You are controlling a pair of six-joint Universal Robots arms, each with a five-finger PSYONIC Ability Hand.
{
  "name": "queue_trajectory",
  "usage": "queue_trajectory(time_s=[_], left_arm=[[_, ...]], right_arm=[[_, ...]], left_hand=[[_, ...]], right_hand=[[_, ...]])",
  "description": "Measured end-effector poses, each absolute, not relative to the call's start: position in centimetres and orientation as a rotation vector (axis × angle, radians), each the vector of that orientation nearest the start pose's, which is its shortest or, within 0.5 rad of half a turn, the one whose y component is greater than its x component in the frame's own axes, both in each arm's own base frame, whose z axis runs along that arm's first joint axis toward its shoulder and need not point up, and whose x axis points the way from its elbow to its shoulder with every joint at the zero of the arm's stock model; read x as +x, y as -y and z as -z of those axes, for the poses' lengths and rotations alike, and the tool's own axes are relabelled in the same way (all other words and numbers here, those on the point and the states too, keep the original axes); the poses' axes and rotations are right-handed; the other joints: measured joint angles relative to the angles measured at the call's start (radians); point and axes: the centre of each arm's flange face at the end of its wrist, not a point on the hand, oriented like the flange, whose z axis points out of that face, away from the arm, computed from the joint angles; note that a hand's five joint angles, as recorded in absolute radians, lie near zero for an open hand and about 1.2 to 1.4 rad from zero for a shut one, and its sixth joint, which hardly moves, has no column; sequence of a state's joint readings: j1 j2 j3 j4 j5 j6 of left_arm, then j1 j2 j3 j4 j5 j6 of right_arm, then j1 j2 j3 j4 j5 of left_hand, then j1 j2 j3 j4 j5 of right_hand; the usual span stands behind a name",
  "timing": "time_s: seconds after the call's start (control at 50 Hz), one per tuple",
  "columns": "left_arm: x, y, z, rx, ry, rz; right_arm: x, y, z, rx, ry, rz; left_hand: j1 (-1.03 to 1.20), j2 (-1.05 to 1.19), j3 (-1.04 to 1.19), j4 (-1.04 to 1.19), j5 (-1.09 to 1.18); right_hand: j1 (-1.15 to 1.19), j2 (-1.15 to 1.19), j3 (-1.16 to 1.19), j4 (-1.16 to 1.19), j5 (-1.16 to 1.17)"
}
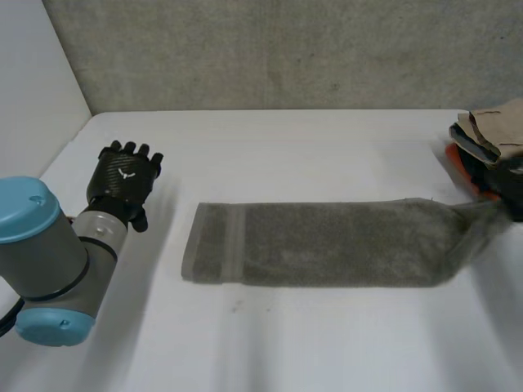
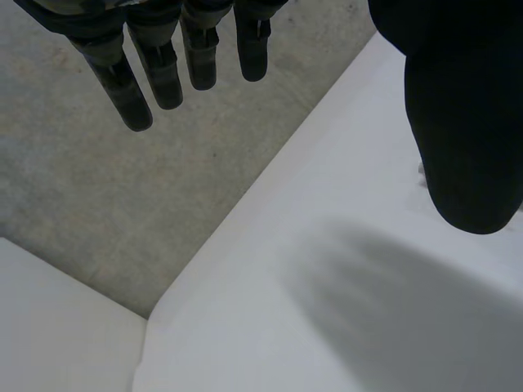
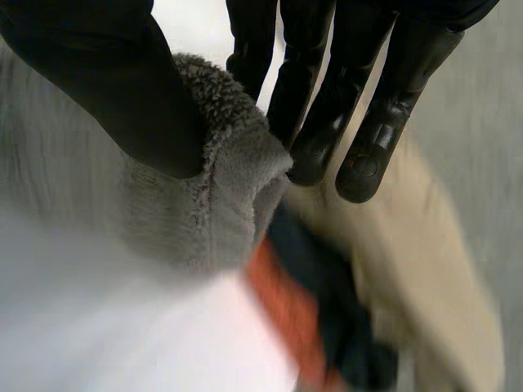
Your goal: Fold the laundry.
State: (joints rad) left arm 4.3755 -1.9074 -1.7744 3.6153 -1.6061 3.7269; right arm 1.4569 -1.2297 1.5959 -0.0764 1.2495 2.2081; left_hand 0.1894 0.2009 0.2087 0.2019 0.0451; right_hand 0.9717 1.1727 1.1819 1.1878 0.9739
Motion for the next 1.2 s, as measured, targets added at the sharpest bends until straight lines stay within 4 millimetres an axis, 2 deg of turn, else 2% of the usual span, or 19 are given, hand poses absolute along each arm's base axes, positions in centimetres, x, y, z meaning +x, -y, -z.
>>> queue_trajectory(time_s=[0.12, 0.22, 0.26, 0.38, 0.42, 0.44, 0.46, 0.48, 0.56, 0.64, 0.68, 0.76, 0.78, 0.96, 1.02, 1.08, 1.14, 1.16, 1.2], left_arm=[[-22.8, 28.8, -19.3, 0.887, -1.925, 2.020], [-22.2, 28.7, -20.2, 0.856, -1.905, 2.037], [-21.8, 28.7, -20.7, 0.836, -1.896, 2.043], [-21.2, 28.3, -21.0, 0.809, -1.907, 2.048], [-21.2, 28.3, -21.0, 0.807, -1.910, 2.048], [-21.2, 28.2, -20.9, 0.804, -1.919, 2.051], [-21.3, 28.1, -20.9, 0.804, -1.924, 2.053], [-21.3, 28.1, -20.8, 0.804, -1.927, 2.055], [-21.7, 28.0, -20.9, 0.813, -1.936, 2.077], [-22.3, 27.9, -21.1, 0.829, -1.938, 2.109], [-24.2, 27.0, -21.7, 0.880, -1.945, 2.194], [-26.3, 25.9, -22.0, 0.935, -1.969, 2.270], [-27.4, 25.2, -22.0, 0.966, -1.987, 2.304], [-31.4, 22.8, -19.4, 1.125, -2.101, 2.305], [-31.8, 22.6, -18.8, 1.149, -2.119, 2.285], [-31.9, 22.6, -18.2, 1.160, -2.132, 2.264], [-31.7, 22.6, -18.0, 1.159, -2.141, 2.247], [-31.6, 22.7, -17.9, 1.155, -2.143, 2.243], [-31.2, 22.8, -18.0, 1.144, -2.147, 2.234]], right_arm=[[24.0, 32.3, -22.5, -1.571, -1.914, 2.206], [31.5, 29.1, -22.2, -1.605, -1.602, 2.204], [35.9, 26.6, -21.3, -1.625, -1.430, 2.163], [42.2, 21.2, -17.0, -1.694, -1.192, 1.972], [42.7, 20.6, -16.3, -1.704, -1.176, 1.943], [43.4, 19.6, -15.0, -1.720, -1.159, 1.893], [43.7, 19.2, -14.4, -1.726, -1.157, 1.869], [43.8, 18.9, -14.1, -1.726, -1.164, 1.859], [43.6, 19.2, -14.6, -1.683, -1.232, 1.877], [42.6, 20.7, -16.1, -1.585, -1.360, 1.927], [39.5, 23.3, -18.1, -1.394, -1.585, 1.978], [36.9, 24.6, -19.0, -1.276, -1.728, 1.971], [35.1, 24.8, -19.1, -1.220, -1.822, 1.936], [29.8, 24.0, -15.5, -1.187, -2.132, 1.680], [28.6, 24.3, -14.0, -1.186, -2.207, 1.621], [27.6, 25.0, -12.8, -1.186, -2.266, 1.593], [26.3, 26.3, -12.0, -1.218, -2.325, 1.601], [26.0, 26.6, -12.0, -1.238, -2.331, 1.613], [25.7, 27.2, -12.2, -1.283, -2.331, 1.647]], left_hand=[[0.000, 0.000, 0.000, 0.000, 0.000], [0.000, 0.000, 0.000, 0.000, 0.000], [0.000, 0.000, 0.000, 0.000, 0.000], [0.000, 0.000, 0.000, 0.000, 0.000], [0.000, 0.000, 0.000, 0.000, 0.000], [0.000, 0.000, 0.000, 0.000, 0.000], [0.000, 0.000, 0.000, 0.000, 0.000], [0.000, 0.000, 0.000, 0.000, 0.000], [0.000, 0.000, 0.000, 0.000, 0.000], [0.000, 0.000, 0.000, 0.000, 0.000], [0.000, 0.000, 0.000, 0.000, 0.000], [0.000, 0.000, 0.000, 0.000, 0.000], [0.000, 0.000, 0.000, 0.000, 0.000], [0.000, 0.000, 0.000, 0.000, 0.000], [0.000, 0.000, 0.000, 0.000, 0.000], [0.000, 0.000, 0.000, 0.000, 0.000], [0.000, 0.000, 0.000, 0.000, 0.000], [0.000, 0.000, 0.000, 0.000, 0.000], [0.000, 0.000, 0.000, 0.000, 0.000]], right_hand=[[0.006, 0.000, 0.005, 0.000, 0.000], [0.008, 0.000, 0.005, 0.000, 0.000], [0.008, 0.000, 0.005, 0.000, 0.000], [0.003, -0.013, -0.008, -0.013, -0.006], [0.003, -0.013, -0.008, -0.013, -0.006], [-0.242, -0.293, -0.277, -0.282, -0.244], [-0.242, -0.293, -0.277, -0.282, -0.244], [-0.522, -0.584, -0.559, -0.565, -0.528], [-0.766, -0.936, -0.945, -0.942, -0.896], [-0.769, -0.951, -0.972, -0.954, -0.907], [-0.769, -0.951, -0.975, -0.954, -0.907], [-0.769, -0.951, -0.975, -0.954, -0.907], [-0.769, -0.951, -0.975, -0.954, -0.907], [-0.768, -0.948, -0.970, -0.952, -0.907], [-0.662, -0.828, -0.831, -0.839, -0.793], [-0.268, -0.398, -0.414, -0.444, -0.412], [-0.219, -0.354, -0.372, -0.381, -0.351], [-0.069, -0.013, -0.009, -0.011, -0.027], [-0.069, -0.013, -0.009, -0.011, -0.027]])
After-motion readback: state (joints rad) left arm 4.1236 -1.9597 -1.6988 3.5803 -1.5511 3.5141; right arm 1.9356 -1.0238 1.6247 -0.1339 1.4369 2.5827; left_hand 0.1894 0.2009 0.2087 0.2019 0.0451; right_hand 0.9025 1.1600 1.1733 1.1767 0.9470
